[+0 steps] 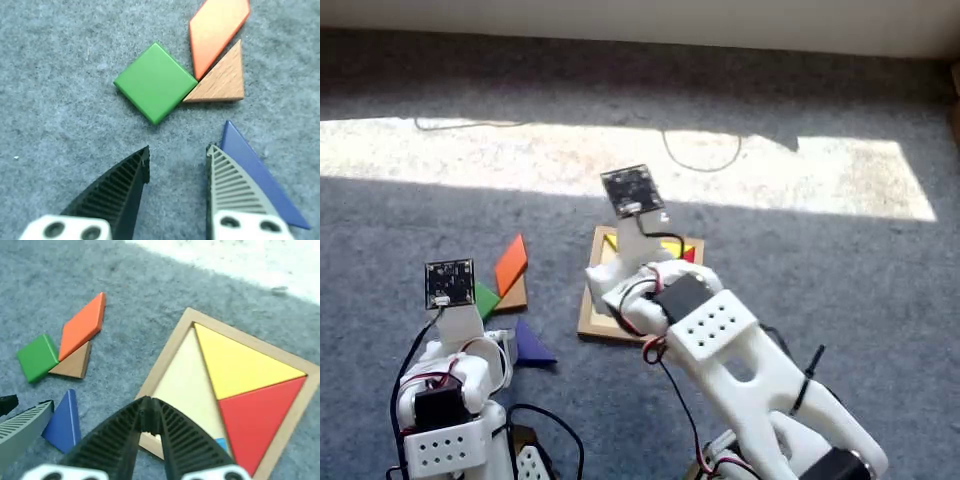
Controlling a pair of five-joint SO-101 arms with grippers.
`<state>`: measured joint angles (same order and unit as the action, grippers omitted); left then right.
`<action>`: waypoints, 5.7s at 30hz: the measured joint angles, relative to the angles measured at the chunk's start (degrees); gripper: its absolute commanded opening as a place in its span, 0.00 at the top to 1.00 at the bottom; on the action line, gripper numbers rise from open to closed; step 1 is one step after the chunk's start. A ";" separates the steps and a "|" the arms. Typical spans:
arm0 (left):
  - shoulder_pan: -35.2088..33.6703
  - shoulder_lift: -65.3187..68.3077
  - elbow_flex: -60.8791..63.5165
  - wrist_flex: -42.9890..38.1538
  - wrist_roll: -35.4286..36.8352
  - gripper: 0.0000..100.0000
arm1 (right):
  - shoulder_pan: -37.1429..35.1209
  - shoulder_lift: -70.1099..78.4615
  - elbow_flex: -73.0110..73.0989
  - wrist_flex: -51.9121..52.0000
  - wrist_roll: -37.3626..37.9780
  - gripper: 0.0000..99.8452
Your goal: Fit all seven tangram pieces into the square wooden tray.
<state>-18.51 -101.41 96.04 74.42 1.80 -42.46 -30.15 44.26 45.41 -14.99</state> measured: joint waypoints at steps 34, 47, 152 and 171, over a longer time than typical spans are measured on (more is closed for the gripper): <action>0.00 0.00 0.00 0.00 0.00 0.81 | 29.89 -71.65 51.78 5.36 3.16 1.00; -3.25 0.00 -3.60 0.00 0.00 0.81 | 32.26 -73.76 51.78 13.63 3.25 1.00; 36.92 113.58 -79.74 -7.47 18.46 0.70 | 34.99 -73.76 51.78 14.95 3.60 1.00; 33.32 113.58 -89.49 3.96 18.46 0.79 | 34.99 -73.76 51.78 14.95 3.60 1.00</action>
<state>14.81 12.18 6.55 78.37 20.26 -7.47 -103.91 96.04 60.35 -11.38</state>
